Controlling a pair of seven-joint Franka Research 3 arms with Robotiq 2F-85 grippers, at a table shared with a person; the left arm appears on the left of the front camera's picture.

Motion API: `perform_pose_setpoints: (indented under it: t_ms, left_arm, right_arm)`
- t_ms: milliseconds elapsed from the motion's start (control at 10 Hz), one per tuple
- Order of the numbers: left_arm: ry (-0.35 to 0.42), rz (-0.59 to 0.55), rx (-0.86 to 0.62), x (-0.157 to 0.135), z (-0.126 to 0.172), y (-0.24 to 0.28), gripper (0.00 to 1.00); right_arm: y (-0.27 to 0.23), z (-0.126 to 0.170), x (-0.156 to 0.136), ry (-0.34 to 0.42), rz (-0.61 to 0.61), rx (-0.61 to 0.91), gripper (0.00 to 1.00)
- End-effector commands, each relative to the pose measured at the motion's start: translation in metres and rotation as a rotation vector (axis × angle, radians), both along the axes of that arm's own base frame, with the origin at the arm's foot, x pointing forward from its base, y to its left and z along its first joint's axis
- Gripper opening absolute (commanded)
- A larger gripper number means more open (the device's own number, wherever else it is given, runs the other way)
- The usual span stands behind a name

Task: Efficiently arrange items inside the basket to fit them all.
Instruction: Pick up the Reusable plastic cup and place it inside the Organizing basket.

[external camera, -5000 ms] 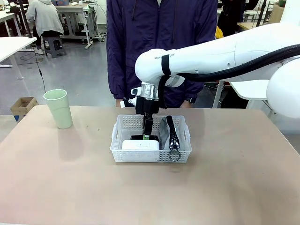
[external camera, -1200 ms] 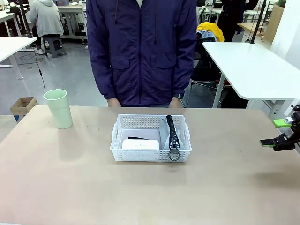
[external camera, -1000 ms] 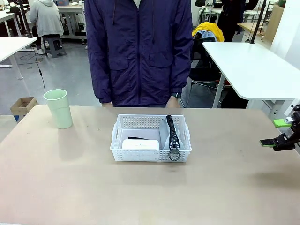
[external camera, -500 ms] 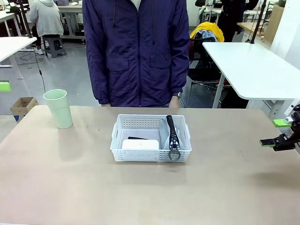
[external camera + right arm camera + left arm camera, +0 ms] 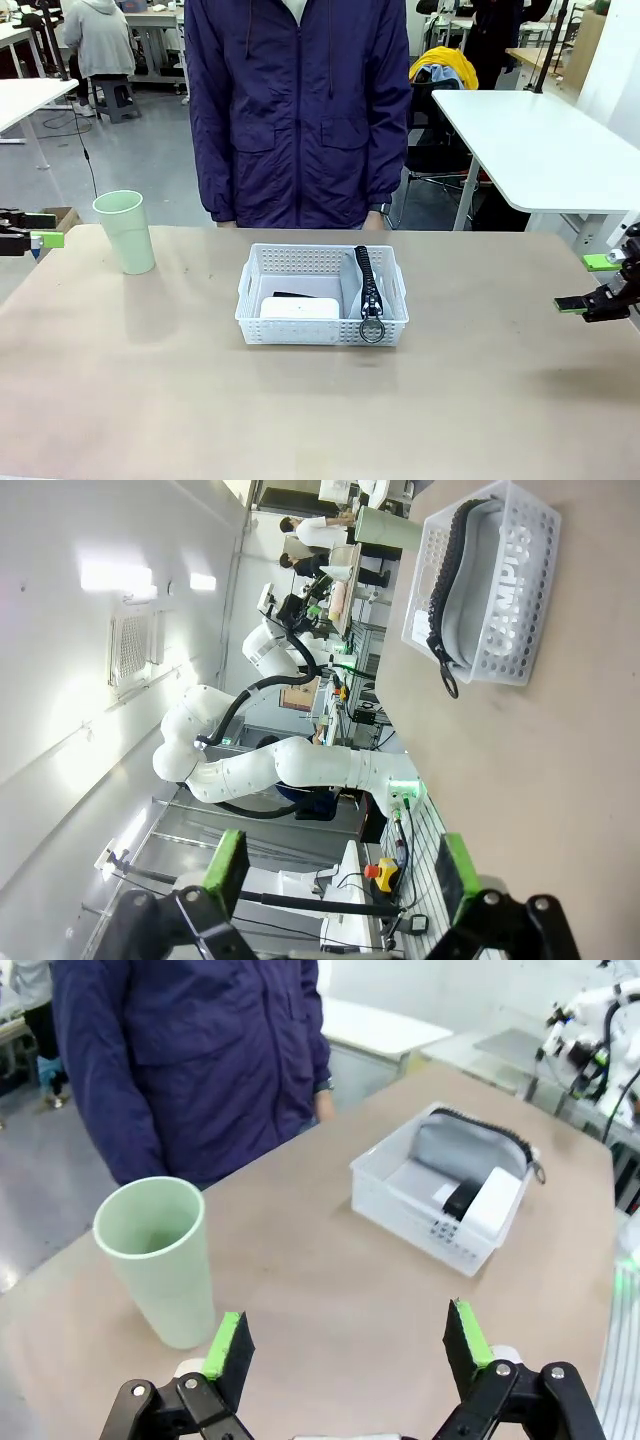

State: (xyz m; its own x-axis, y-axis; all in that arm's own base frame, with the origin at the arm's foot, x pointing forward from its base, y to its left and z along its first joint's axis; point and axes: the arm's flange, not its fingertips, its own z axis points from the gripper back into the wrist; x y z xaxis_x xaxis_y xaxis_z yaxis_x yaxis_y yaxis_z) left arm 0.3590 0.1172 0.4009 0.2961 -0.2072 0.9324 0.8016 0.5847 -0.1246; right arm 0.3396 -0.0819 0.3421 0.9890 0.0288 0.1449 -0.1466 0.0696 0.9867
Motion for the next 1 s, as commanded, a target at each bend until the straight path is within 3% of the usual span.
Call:
perform_pose_setpoints:
  t_ms: [0,100,400,500,600,900]
  left_arm:
    - [0.176,0.03,-0.217,-0.073,-0.005,-0.042,1.0]
    - [0.0,0.0,0.0,0.0,0.0,0.0,1.0]
    - [0.0,0.0,0.0,0.0,0.0,0.0,1.0]
    - [0.032,0.001,-0.04,0.0,0.001,-0.001,1.0]
    - [-0.055,0.066,0.024,0.014,-0.015,0.003,1.0]
    - [-0.053,0.025,0.09,0.035,-0.055,0.018,1.0]
  right_arm:
    - [-0.004,0.002,-0.003,-0.018,0.016,0.002,1.0]
    - [-0.004,0.002,-0.003,-0.018,0.016,0.002,1.0]
    - [-0.004,0.002,-0.003,-0.018,0.016,0.002,1.0]
    - [-0.004,0.002,-0.003,-0.018,0.016,0.002,1.0]
    - [-0.004,0.002,-0.003,-0.018,0.016,0.002,1.0]
    - [-0.004,0.002,-0.003,-0.018,0.016,0.002,1.0]
